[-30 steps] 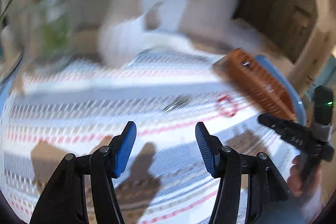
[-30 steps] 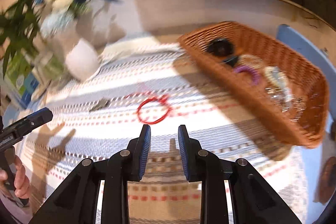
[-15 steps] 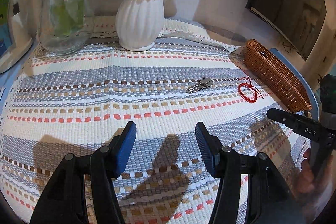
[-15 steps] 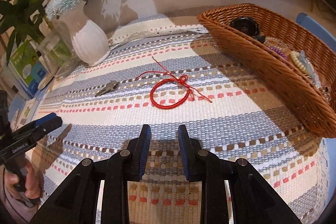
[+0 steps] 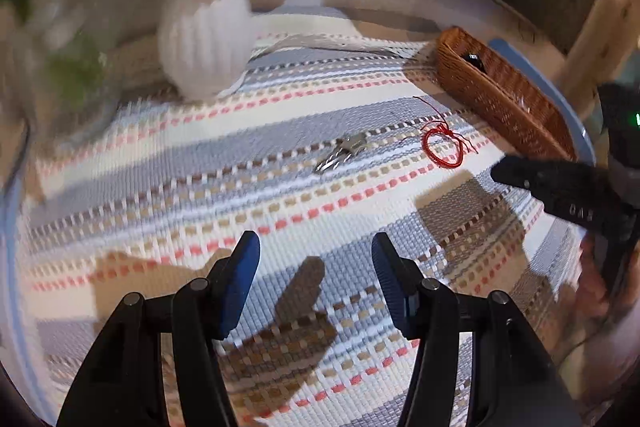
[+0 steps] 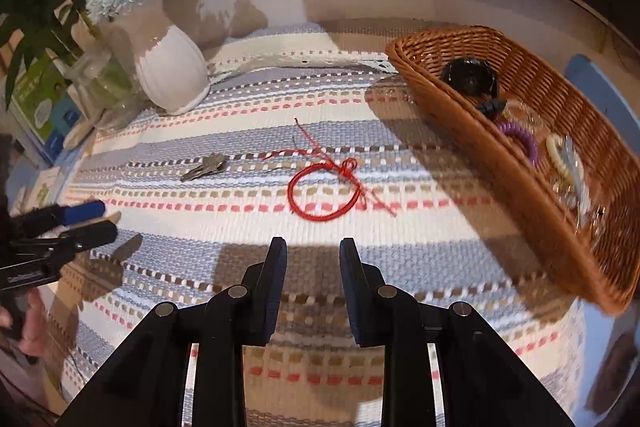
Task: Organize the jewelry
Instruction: 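Move the left gripper to the silver key ring while the right approaches the red string bracelet, then grasp the silver key ring with the left gripper while the right grasps the red string bracelet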
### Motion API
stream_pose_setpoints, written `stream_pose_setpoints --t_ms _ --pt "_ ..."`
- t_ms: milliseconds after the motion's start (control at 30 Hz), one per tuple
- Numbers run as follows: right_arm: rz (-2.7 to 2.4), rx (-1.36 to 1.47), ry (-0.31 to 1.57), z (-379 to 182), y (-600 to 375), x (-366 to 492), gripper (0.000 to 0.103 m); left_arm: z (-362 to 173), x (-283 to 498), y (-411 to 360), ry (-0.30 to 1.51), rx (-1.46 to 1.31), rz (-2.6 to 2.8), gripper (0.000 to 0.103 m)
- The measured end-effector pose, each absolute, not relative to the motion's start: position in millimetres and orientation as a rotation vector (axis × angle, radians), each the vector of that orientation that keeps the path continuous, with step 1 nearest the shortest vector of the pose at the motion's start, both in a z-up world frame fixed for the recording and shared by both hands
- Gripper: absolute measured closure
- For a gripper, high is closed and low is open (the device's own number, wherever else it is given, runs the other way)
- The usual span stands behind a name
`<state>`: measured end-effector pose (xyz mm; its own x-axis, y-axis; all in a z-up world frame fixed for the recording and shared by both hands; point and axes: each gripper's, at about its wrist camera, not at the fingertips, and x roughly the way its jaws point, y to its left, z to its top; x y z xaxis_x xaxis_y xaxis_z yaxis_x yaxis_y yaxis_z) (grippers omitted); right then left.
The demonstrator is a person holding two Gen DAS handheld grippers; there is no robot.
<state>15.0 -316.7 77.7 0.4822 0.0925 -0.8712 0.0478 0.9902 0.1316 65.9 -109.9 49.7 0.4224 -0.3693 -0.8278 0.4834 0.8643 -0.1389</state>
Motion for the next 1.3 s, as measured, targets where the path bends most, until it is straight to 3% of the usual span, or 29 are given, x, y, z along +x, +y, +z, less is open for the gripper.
stream_pose_setpoints --t_ms 267,667,867,1000,1167,1233,1267,1300 --pt "0.065 0.077 1.043 61.2 -326.0 55.4 0.075 35.0 105.9 -161.5 0.902 0.319 -0.621 0.044" --pt "0.081 0.077 1.027 42.1 -333.7 63.5 0.075 3.8 128.6 -174.9 0.913 0.253 -0.695 0.051" --pt "0.067 0.022 1.037 31.6 -327.1 73.8 0.076 3.8 128.8 -174.6 0.901 0.262 -0.675 0.060" --pt "0.035 0.000 1.016 31.5 -325.1 77.0 0.075 4.6 128.7 -171.9 0.896 0.250 -0.677 0.079" --pt "0.025 -0.012 1.009 29.7 -325.8 82.2 0.076 5.3 124.7 -175.4 0.881 0.272 -0.675 0.081" --pt "0.028 -0.034 1.005 29.4 -322.4 80.9 0.080 5.3 124.8 -175.4 0.881 0.268 -0.675 0.081" --pt "0.035 -0.040 1.005 29.5 -320.6 80.8 0.094 5.3 125.1 -175.0 0.883 0.263 -0.677 0.081" --pt "0.037 -0.044 1.003 30.0 -318.9 80.1 0.097 5.6 125.6 -174.2 0.884 0.257 -0.680 0.081"
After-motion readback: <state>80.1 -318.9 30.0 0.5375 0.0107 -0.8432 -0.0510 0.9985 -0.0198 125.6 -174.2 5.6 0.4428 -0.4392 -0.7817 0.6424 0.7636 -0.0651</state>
